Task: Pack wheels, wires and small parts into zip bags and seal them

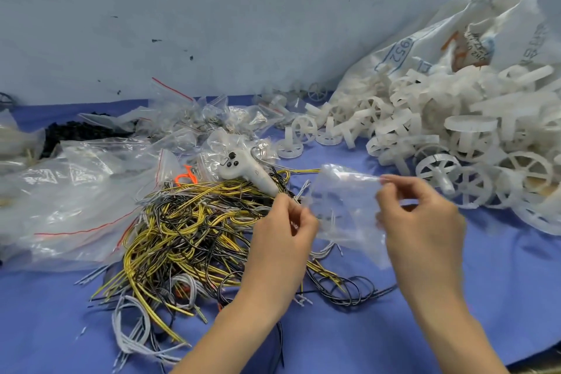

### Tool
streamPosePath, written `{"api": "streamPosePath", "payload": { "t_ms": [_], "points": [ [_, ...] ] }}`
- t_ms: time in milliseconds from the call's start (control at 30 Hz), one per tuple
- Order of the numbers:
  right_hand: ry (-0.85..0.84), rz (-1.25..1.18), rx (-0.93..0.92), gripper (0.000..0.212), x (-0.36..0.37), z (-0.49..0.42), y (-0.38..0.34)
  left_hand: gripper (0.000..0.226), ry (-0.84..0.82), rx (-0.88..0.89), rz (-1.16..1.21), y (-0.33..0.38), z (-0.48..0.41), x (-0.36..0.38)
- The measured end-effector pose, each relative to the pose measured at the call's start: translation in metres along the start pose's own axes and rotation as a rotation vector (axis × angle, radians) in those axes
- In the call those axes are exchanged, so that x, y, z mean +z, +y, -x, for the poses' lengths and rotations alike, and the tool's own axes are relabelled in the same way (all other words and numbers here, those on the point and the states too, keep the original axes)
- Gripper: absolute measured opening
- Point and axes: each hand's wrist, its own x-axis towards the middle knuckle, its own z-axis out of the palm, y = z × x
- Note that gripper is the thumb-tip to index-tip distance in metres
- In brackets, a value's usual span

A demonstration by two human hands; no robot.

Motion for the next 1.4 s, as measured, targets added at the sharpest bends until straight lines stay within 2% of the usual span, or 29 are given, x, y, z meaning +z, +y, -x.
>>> {"api": "streamPosePath", "payload": {
  "t_ms": [100, 200, 300, 367, 433, 600, 733, 900, 1100, 1233, 1400],
  "points": [
    [0.115, 0.025, -0.126, 0.010, -0.004, 0.001, -0.004, 0.023, -0.079, -0.012, -0.154, -0.005, 0.001, -0.007],
    [0.048, 0.158, -0.231, 0.009, 0.008, 0.014, -0.005, 0.022, -0.145, -0.002, -0.257, -0.003, 0.003, -0.011],
    [-0.126, 0.248, -0.160, 0.008, 0.020, 0.021, 0.001, 0.031, -0.085, 0.066, -0.366, 0.003, 0.002, -0.025],
    [-0.227, 0.270, -0.091, 0.007, 0.024, 0.021, 0.006, 0.029, 0.037, 0.114, -0.470, 0.003, -0.002, -0.040],
    [-0.283, 0.285, -0.065, 0.006, 0.025, 0.020, 0.008, 0.024, 0.092, 0.122, -0.613, 0.000, -0.009, -0.055],
    [-0.329, 0.314, -0.059, 0.005, 0.023, 0.020, 0.010, 0.020, -0.035, 0.138, -1.056, -0.021, -0.013, -0.066],
    [-0.334, 0.331, -0.054, 0.007, 0.020, 0.019, 0.011, 0.022, -0.077, 0.137, -1.208, -0.027, -0.011, -0.063],
    [-0.335, 0.326, -0.049, 0.008, 0.017, 0.017, 0.012, 0.010, -0.055, 0.184, -1.185, -0.023, -0.012, -0.067],
    [-0.316, 0.323, -0.042, 0.008, 0.016, 0.015, 0.015, 0.016, 0.096, 0.241, -0.667, -0.002, -0.018, -0.082],
    [-0.305, 0.308, -0.051, 0.008, 0.016, 0.015, 0.015, 0.010, 0.306, 0.371, -0.454, 0.015, -0.019, -0.090],
    [-0.272, 0.299, -0.055, 0.008, 0.018, 0.015, 0.015, 0.015, 0.426, 0.471, -0.530, 0.012, -0.021, -0.088]
  ]
}}
